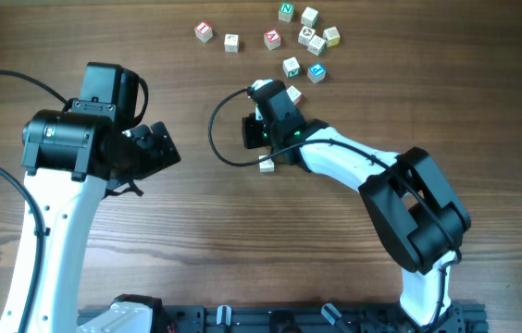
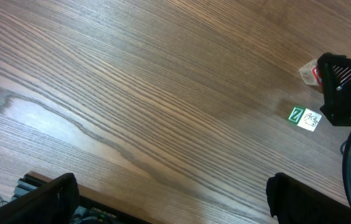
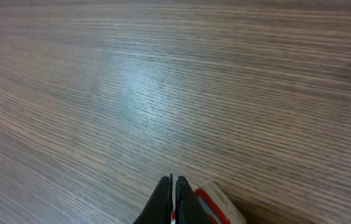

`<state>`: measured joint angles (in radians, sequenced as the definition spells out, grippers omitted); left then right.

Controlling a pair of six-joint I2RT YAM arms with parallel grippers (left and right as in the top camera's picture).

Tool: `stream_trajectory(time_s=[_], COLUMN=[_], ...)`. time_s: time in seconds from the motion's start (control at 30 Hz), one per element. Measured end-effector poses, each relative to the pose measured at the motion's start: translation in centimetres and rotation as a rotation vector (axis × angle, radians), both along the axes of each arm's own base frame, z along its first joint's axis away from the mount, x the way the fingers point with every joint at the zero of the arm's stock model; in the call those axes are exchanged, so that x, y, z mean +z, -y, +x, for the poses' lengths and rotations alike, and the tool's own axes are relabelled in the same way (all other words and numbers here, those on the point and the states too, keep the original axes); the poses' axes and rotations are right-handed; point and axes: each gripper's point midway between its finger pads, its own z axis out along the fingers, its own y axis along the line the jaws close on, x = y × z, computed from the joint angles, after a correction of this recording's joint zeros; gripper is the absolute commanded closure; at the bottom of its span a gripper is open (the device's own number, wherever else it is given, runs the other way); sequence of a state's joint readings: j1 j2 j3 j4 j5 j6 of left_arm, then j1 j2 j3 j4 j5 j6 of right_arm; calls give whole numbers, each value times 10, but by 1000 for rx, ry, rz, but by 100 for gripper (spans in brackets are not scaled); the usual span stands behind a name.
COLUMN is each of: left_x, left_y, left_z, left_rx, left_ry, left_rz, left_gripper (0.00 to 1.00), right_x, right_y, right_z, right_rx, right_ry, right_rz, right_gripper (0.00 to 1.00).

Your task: Form a circle

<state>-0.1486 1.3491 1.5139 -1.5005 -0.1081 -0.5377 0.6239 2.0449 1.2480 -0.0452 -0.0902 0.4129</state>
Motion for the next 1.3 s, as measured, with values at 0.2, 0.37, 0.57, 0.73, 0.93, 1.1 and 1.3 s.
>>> stream_trajectory(time_s=[0.2,0.37,0.57,0.73,0.93,1.1,1.3], left_x=[0,0,0,0,0,0,0], left_y=[0,0,0,0,0,0,0], left_z=[0,0,0,0,0,0,0], left_rx=[0,0,0,0,0,0,0], left_ry=[0,0,0,0,0,0,0], left_rz=[0,0,0,0,0,0,0], left_gripper=[0,0,0,0,0,0,0], right_x=[-2,-2,-2,13,31,20,13], right_y=[1,2,2,-2,13,39,57], right_z=[-1,-2,-2,6,15,16,16], right_rx=[0,0,17,30,-31,-80,-115], right_ry=[-8,-11,-3,32,82,36,-5], right_rz=[-6,-8,-21,-32,-77,-142,-175], right_gripper=[95,95,95,96,96,96,95])
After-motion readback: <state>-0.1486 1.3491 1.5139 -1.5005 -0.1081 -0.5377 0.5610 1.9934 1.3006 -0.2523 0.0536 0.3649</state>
